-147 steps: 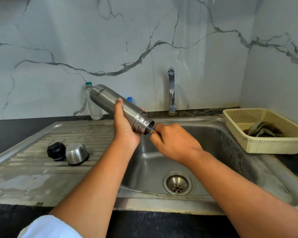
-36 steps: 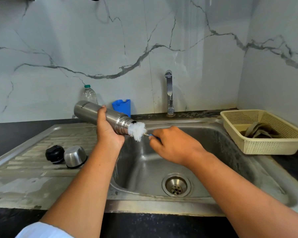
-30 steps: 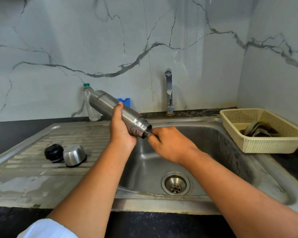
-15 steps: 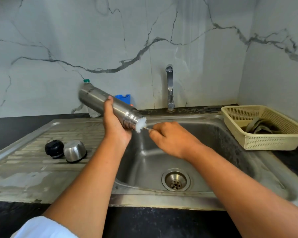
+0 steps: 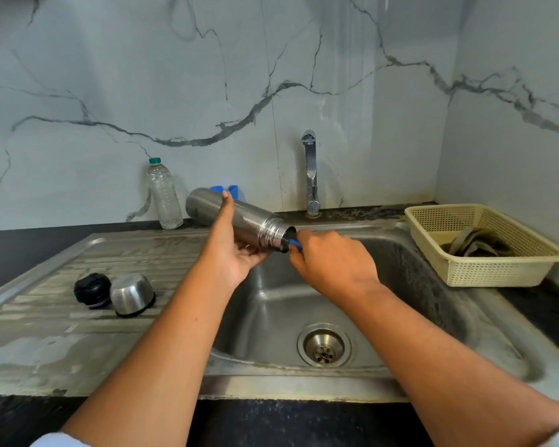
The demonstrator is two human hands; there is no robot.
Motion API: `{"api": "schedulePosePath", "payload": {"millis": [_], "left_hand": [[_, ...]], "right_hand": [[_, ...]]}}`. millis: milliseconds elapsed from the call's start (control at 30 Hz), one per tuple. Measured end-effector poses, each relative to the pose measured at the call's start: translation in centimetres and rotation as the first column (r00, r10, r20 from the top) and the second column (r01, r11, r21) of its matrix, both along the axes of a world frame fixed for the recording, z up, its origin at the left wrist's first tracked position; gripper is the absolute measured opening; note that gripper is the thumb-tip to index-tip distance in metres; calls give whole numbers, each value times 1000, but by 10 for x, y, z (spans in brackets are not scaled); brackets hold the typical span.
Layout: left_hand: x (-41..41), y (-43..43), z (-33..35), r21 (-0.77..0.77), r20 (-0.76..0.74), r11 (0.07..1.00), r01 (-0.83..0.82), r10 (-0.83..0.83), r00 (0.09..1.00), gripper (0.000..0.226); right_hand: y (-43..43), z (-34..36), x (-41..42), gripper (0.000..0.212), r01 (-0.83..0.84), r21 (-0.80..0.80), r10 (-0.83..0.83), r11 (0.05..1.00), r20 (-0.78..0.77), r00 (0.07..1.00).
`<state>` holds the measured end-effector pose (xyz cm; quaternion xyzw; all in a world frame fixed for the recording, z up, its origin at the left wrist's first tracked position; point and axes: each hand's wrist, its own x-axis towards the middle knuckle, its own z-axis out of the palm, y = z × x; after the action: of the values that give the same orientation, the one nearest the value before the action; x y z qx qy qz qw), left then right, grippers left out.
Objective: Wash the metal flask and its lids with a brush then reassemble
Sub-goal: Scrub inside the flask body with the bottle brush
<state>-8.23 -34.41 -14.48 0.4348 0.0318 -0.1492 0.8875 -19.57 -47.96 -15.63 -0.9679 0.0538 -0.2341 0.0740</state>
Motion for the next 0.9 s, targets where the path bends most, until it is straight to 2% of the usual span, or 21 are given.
{"api": "schedulePosePath", "payload": {"millis": [67,133,267,400,533,633,700,800,900], "left_hand": [[3,4,-1,-85,-16,996,16,-17,1000,81],[4,6,-1,-130,-16,992,-1,-1,1000,84],[1,5,-1,-172,13,985,-25,28,1000,68],[6,8,-5,-238,2,967,-86,89,996,68],[12,18,-3,-278,9,944,-179,189,982,66],[17,31,1,-330,8,912,-243,260,966,49],[15,27,-1,-329,40,917,-226,253,967,48],[8,6,-12,-254,90,953,-164,192,977,65],[12,9,-6,-278,102,944,-176,211,972,59]], "right_hand": [[1,-2,4,26,-41,42,43,998,-30,999],[3,-5,7,21,-76,67,79,995,-47,996],[10,-11,13,21,-61,-55,64,997,59,996],[15,-12,13,12,-97,41,94,994,55,994],[21,-6,1,30,-166,48,161,985,84,983],[17,2,-7,32,-135,5,133,991,128,983],[23,5,-9,31,-150,-33,153,988,130,980],[32,5,-5,32,-159,-38,162,987,91,983],[23,7,-7,26,-161,-33,164,986,89,983]]}}
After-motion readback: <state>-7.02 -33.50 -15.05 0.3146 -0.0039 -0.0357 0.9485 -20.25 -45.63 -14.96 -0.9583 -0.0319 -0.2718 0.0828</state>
